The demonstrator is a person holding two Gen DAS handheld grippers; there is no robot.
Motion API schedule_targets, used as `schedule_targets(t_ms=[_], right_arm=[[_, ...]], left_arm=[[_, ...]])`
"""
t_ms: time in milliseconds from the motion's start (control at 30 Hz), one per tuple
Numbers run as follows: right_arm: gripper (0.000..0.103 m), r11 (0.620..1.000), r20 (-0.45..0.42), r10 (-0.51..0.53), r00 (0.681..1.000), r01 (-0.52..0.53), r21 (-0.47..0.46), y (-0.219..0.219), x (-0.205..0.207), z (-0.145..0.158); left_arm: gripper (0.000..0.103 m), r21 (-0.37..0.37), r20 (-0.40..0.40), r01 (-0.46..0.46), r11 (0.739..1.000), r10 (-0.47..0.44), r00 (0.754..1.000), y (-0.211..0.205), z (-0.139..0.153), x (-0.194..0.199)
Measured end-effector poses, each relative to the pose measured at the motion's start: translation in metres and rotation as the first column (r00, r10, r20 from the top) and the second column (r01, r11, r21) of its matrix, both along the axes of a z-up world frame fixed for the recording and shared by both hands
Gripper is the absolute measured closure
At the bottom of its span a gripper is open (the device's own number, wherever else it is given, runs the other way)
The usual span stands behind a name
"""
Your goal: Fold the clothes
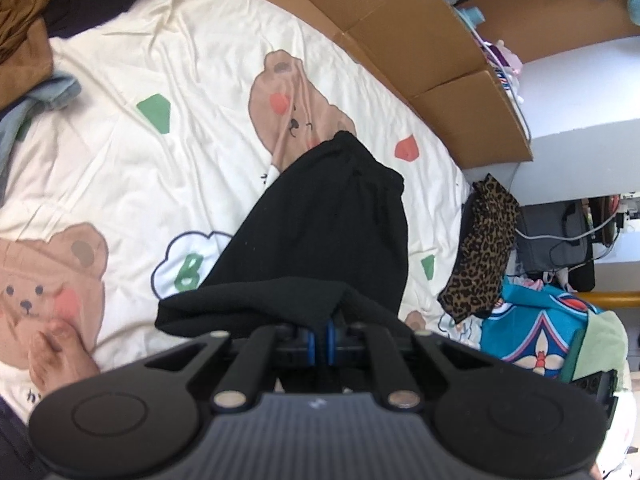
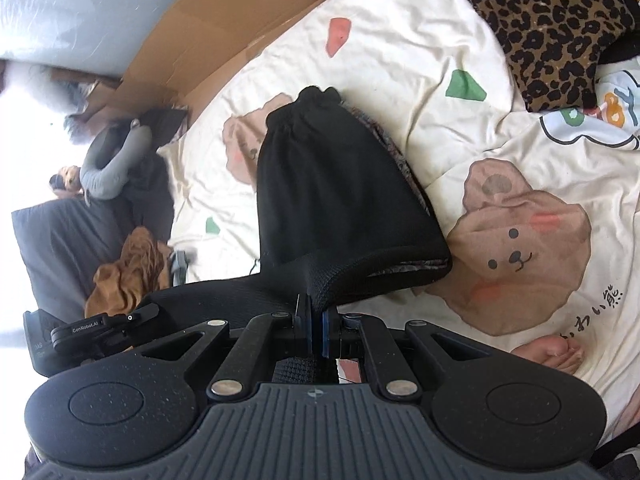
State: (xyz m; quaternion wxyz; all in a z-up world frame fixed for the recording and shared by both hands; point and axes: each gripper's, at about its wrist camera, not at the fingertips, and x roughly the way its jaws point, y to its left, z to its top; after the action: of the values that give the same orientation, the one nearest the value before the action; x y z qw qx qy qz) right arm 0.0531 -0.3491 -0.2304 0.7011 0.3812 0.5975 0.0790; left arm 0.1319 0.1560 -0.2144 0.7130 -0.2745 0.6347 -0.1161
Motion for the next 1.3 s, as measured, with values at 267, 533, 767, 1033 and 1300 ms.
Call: schedule_targets(t_ms=[267, 533, 767, 1033, 1300], right_arm=[[0.1, 0.995, -0.026, -0.1, 0.995, 0.101, 0.019, -0.008, 0.013, -0.036], [0.1, 0.985, -0.052, -0.166, 0.985, 0.168, 0.031, -0.011, 0.032, -0.069], [0.1, 0.961, -0.065, -0.26, 0.963, 0.265, 0.078, -0.015, 0.051, -0.099], [0.1, 0.935, -0.074, -0.33, 0.941, 0.337, 0.115, -0.026, 0.066, -0.129], [0.1, 0.917, -0.078, -0.37, 0.926, 0.378, 0.131, -0.032, 0.078, -0.156]], left_arm=[[0.097, -0.008, -0.04, -0.003, 1.0, 0.003, 0.999, -0.008, -0.039, 0.03], [0.097, -0.023, -0.061, -0.041, 0.999, 0.04, 0.997, -0.007, -0.072, 0.051], [0.097, -0.029, -0.062, -0.074, 0.997, 0.072, 0.995, -0.005, -0.096, 0.07], [0.097, -0.034, -0.069, -0.107, 0.994, 0.105, 0.992, -0.004, -0.122, 0.088], [0.096, -0.045, -0.054, -0.111, 0.993, 0.108, 0.993, -0.008, -0.142, 0.107]])
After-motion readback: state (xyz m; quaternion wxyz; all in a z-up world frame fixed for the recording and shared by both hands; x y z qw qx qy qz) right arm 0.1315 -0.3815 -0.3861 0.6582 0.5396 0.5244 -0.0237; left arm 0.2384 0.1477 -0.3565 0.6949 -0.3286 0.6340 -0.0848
